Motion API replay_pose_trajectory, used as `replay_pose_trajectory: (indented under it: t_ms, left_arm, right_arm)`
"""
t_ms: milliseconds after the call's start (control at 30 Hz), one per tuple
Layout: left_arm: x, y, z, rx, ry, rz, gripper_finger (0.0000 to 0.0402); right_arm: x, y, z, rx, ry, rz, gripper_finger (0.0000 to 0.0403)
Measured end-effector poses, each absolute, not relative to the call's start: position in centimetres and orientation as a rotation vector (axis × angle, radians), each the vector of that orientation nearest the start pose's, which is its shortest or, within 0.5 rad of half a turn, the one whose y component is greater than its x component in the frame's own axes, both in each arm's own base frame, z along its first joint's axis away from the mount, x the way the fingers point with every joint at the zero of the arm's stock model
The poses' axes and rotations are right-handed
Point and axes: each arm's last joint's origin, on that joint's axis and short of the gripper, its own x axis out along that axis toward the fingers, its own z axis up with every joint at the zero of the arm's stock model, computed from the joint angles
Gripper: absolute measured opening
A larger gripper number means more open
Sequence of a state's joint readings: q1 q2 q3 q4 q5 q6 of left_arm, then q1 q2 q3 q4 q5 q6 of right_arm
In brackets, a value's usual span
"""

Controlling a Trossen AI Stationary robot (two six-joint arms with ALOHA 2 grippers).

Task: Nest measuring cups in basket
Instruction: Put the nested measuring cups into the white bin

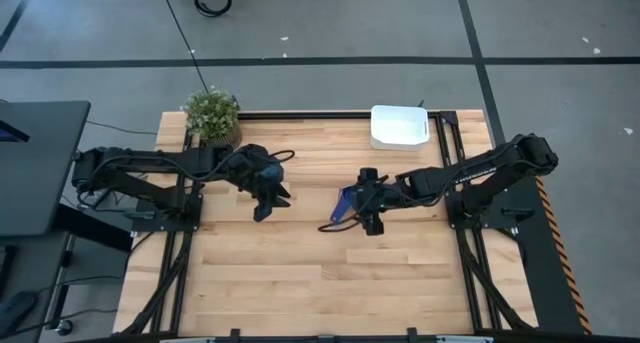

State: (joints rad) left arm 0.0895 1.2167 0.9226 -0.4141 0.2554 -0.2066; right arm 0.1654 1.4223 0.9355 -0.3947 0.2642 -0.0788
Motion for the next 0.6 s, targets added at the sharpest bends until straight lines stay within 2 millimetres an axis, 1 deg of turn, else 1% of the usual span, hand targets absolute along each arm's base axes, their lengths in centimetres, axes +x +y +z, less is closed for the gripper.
replay_pose_trajectory:
  t_ms: [267, 367, 500, 600]
  left_arm:
    - [25.3, 1.5, 27.5, -0.319, 0.714, -0.086, 0.0142]
    - [25.3, 1.5, 27.5, -0.32, 0.714, -0.086, 0.0142]
    - [25.3, 1.5, 27.6, -0.319, 0.709, -0.087, 0.0142]
    - [25.4, 1.5, 27.6, -0.317, 0.699, -0.088, 0.0142]
  right_arm:
    - [28.0, 3.4, 21.4, -0.256, 0.888, -0.069, 0.0392]
    - [28.3, 3.1, 20.8, -0.25, 0.905, -0.057, 0.0392]
    - [29.0, 3.1, 19.1, -0.243, 0.966, -0.034, 0.0391]
    - [29.6, 3.1, 18.4, -0.246, 0.98, -0.033, 0.0391]
